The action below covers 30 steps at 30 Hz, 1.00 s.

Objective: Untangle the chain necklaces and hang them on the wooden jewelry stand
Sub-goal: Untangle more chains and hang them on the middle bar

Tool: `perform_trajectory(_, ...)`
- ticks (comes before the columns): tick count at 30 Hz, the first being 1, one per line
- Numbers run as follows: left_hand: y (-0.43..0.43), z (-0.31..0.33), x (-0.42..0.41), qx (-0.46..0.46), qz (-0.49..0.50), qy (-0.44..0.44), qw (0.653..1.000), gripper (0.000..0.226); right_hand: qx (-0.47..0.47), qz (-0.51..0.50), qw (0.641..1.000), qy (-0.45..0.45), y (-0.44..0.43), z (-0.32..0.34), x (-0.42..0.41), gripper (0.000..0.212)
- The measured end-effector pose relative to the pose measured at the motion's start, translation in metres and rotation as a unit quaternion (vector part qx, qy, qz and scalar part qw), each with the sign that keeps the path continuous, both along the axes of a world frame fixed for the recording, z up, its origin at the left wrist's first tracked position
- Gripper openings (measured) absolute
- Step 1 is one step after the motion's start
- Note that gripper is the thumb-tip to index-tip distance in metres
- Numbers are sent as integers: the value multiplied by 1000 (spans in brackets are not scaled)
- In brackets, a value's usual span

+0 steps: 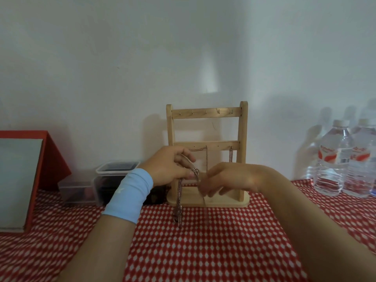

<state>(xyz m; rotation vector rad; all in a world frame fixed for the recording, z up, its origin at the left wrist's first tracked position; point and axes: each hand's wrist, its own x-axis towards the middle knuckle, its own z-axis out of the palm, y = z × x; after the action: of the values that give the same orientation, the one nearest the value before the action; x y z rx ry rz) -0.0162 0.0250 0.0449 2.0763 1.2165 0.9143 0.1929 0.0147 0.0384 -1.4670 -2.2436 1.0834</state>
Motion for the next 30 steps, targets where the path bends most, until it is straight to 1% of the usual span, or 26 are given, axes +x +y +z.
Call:
perform_trajectory(2, -2, 1, 2, 33, -6, -8, 999, 29, -31, -13, 996, 87, 3, -4, -7, 24)
perform_trajectory(4, -3, 1, 3, 62, -15, -16, 998, 29, -44, -31, 986, 158, 5, -6, -12, 22)
perform_trajectory(7, -5, 2, 2, 66, -26, -20, 997, 30, -7, -49, 973, 225, 5, -9, -15, 18)
perform_trajectory(9, -5, 3, 1, 67, -27, -21, 997, 31, 25, -48, 965, 257, 6, -9, -13, 19)
perform_trajectory(13, -1, 2, -1, 70, -13, -38, 997, 30, 70, -75, 955, 278, 6, -8, -10, 21)
perform_trajectory(16, 3, 1, -3, 39, -14, -21, 999, 33, 84, -89, 941, 316, 7, -7, -12, 15)
perform_trajectory(17, 4, 0, -4, 21, -19, -17, 999, 33, 79, -86, 938, 325, 7, -7, -14, 17)
perform_trajectory(20, 5, -4, -3, -16, -27, -18, 999, 26, 60, -73, 943, 318, 5, -8, -15, 24)
perform_trajectory(23, 4, -5, -3, -40, -20, -37, 998, 17, 55, -60, 951, 299, 4, -8, -15, 16)
perform_trajectory(26, 6, -3, -4, -30, -3, 10, 999, 12, 63, -65, 951, 296, 4, -6, -14, 14)
perform_trajectory(28, 7, -2, -5, -32, 13, 11, 999, 10, 88, -75, 957, 264, 3, -4, -10, 20)
perform_trajectory(30, 7, -2, -5, -52, 18, -10, 998, 8, 129, -80, 968, 200, 2, -3, -7, 14)
